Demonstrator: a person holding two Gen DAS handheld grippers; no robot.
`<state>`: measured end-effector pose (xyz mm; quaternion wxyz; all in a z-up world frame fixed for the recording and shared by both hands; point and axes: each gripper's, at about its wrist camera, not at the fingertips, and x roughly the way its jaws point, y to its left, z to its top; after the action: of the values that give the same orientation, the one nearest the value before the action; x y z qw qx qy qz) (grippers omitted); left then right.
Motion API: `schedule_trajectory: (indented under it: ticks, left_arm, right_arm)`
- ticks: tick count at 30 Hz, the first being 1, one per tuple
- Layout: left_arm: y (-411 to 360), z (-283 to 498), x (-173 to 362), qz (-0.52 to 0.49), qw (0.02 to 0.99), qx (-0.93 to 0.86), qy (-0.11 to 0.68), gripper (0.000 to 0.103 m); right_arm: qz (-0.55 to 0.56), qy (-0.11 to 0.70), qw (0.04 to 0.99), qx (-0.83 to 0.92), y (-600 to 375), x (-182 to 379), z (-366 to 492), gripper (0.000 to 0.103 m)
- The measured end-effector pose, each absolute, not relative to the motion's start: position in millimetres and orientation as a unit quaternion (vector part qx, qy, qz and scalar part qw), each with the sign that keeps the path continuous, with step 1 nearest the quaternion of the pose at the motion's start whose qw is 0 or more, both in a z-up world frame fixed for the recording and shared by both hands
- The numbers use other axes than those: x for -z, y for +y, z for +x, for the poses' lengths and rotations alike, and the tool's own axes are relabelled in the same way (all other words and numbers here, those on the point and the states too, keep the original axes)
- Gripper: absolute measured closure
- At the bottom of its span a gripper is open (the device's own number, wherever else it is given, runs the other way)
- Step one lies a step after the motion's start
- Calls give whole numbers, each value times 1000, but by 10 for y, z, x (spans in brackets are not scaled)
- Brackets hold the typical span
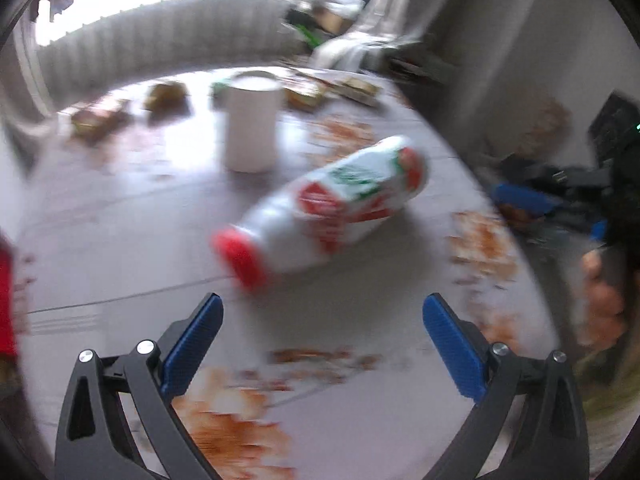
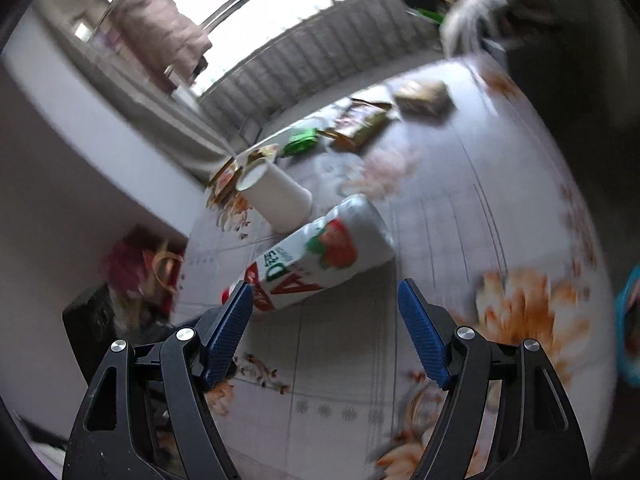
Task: Collect trash
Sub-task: 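Grasp the white AD milk bottle with the right tool, then close the left tool on the white paper cup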
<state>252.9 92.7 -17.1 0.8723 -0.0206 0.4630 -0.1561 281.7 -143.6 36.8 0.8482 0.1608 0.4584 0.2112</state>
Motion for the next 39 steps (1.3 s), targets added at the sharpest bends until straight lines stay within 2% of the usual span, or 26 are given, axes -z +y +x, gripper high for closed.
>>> schedule_trajectory:
  ticks: [3,6,12,17,19,23,28,35,39]
  left_arm:
    - [1054,2525,218,-4,882,121,456,5]
    - [1192,2536,266,-26,882,105,458,5]
    - [1344,2538,350,-72,880,99,459,5]
    - [1384,2550,422,-90,872,100,471,5]
    - [1392,2551,438,-91,872,99,471,5]
    - [1408,2525,407,-94,875,96,464,5]
    - [1493,2592,254,-108,892,105,427,5]
    - [1534,3202,-153,-134,921,124,344,5]
    - [1420,3714,-152,-119,923,123,345,5]
  right_arm:
    - [83,451,857,-234,-1202,-456,2918,29]
    - [57,454,858,-236,-1082,-457,2996,29]
    - [134,487,822,-261,-909,-241,3183,29]
    - [151,518,802,-257,-665,-13,3360,29]
    - [142,530,799,-245,-578,75,3427,31]
    - [133,555,786,-239,-474,245,3482,47]
    - [159,550,781,-248,-584,289,3427,49]
    - [184,542,788,-226,-1022,295,3244,49]
    - [193,538,794,-206,-1304,283,3077,49]
